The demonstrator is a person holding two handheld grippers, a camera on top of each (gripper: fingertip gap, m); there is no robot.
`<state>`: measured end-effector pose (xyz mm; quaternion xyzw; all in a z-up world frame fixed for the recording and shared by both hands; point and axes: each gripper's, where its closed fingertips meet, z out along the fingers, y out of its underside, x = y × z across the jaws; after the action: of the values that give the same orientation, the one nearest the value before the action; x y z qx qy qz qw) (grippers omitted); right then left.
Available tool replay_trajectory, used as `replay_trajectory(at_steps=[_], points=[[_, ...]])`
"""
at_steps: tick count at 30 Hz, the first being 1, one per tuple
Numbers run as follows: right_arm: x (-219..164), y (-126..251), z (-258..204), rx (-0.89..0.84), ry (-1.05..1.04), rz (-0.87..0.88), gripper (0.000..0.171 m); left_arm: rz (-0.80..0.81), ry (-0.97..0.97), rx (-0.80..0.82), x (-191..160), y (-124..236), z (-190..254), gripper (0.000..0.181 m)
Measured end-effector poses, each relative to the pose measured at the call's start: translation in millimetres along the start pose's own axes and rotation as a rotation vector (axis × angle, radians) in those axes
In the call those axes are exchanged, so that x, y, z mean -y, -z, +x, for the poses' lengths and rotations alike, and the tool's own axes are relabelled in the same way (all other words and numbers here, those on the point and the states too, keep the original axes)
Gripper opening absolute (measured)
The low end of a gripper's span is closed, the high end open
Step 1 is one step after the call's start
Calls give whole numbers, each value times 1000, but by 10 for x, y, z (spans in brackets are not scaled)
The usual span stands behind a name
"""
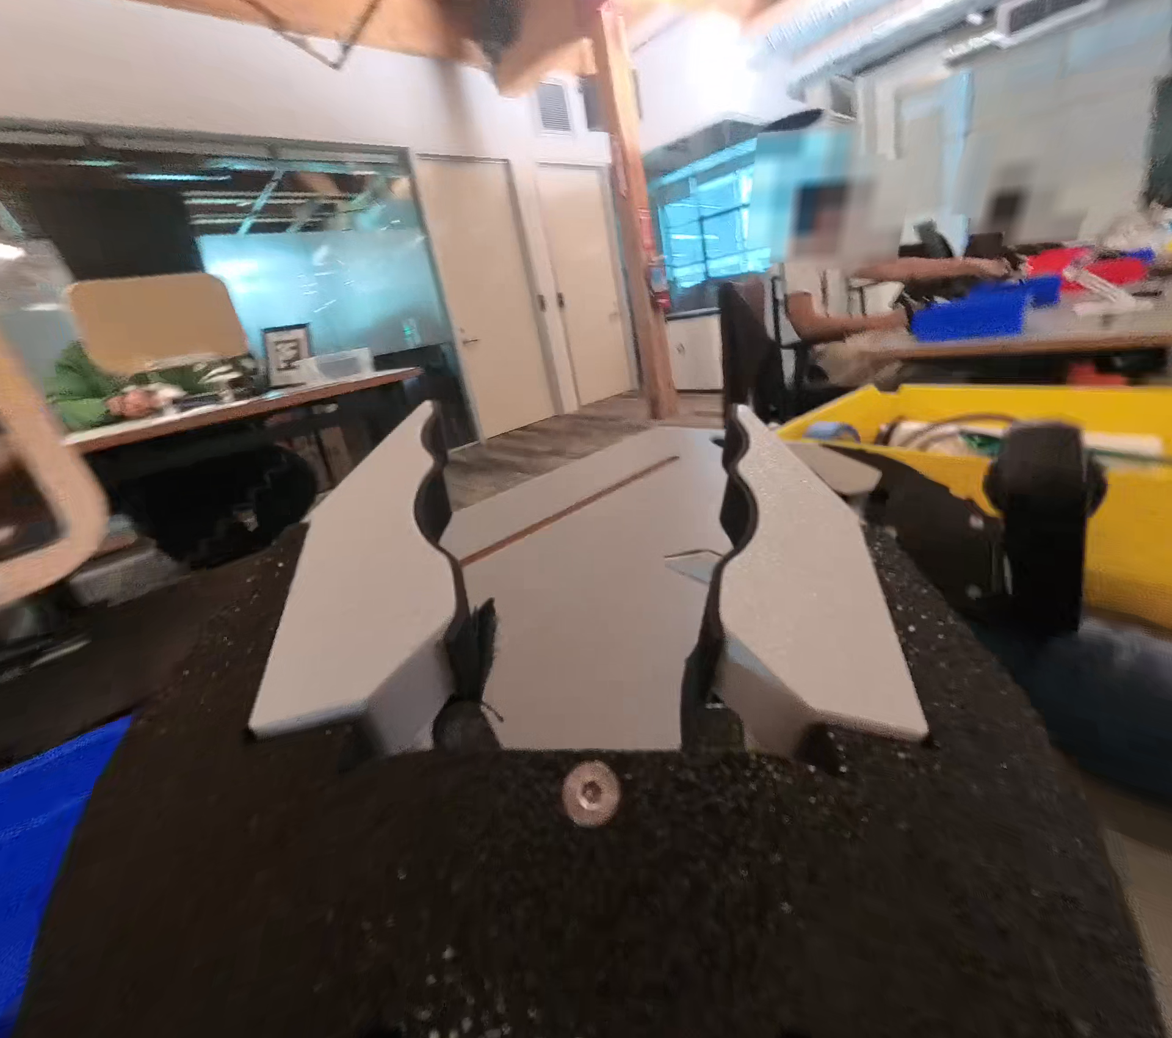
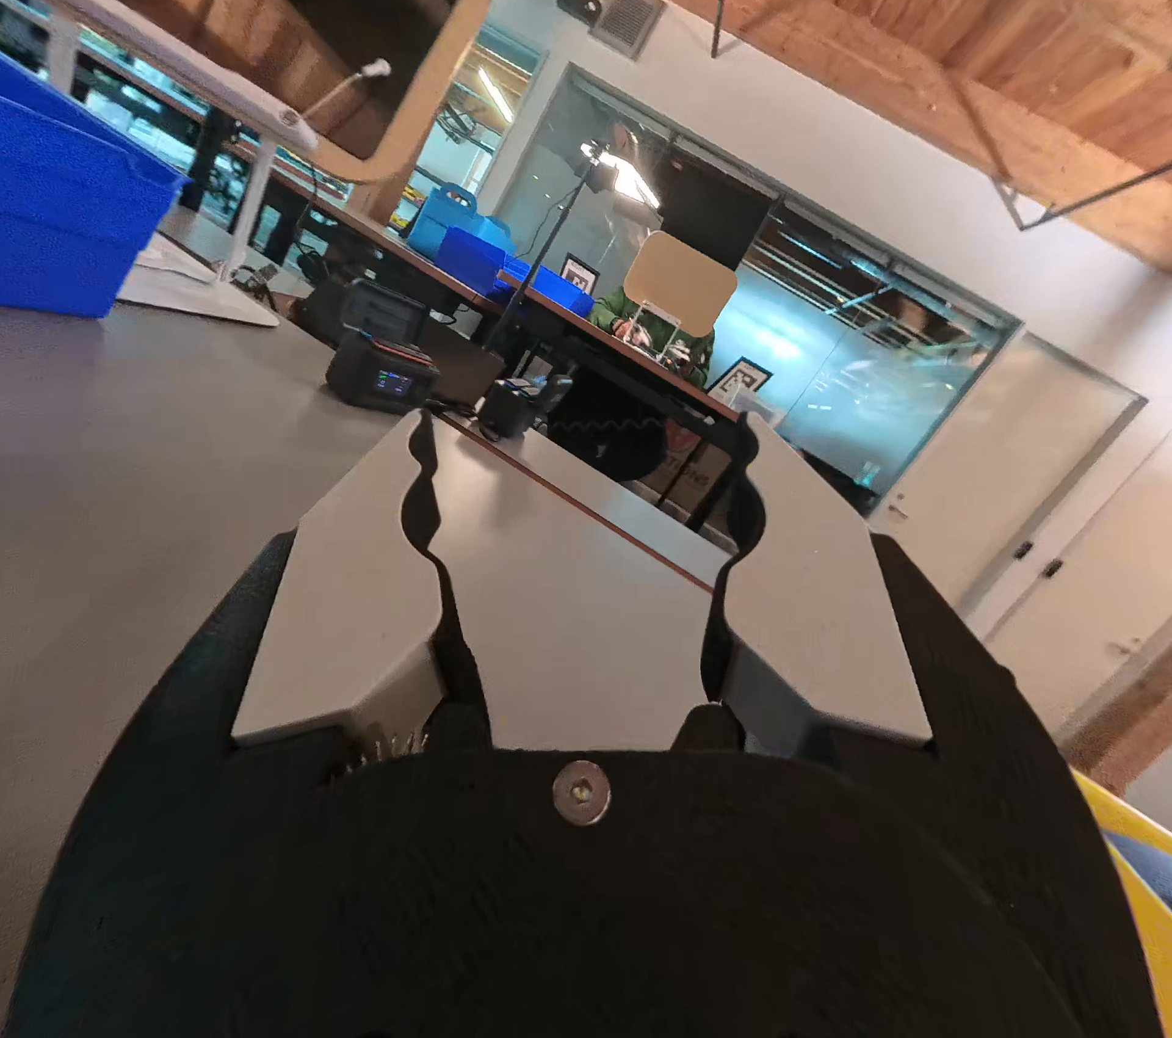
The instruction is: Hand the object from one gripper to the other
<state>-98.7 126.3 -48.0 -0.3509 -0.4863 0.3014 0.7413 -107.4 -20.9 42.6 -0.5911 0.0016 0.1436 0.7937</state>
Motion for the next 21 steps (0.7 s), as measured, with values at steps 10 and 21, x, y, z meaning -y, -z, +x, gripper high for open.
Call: replay_trajectory(at_steps=[10, 21], points=[[-87, 44, -95, 46, 36, -44, 85, -548, 101, 325, -232, 1284, -1658, 95], [-114, 40, -76, 44, 8, -50, 81, -1292, 120, 29, -1403, 2207, -1833, 68]])
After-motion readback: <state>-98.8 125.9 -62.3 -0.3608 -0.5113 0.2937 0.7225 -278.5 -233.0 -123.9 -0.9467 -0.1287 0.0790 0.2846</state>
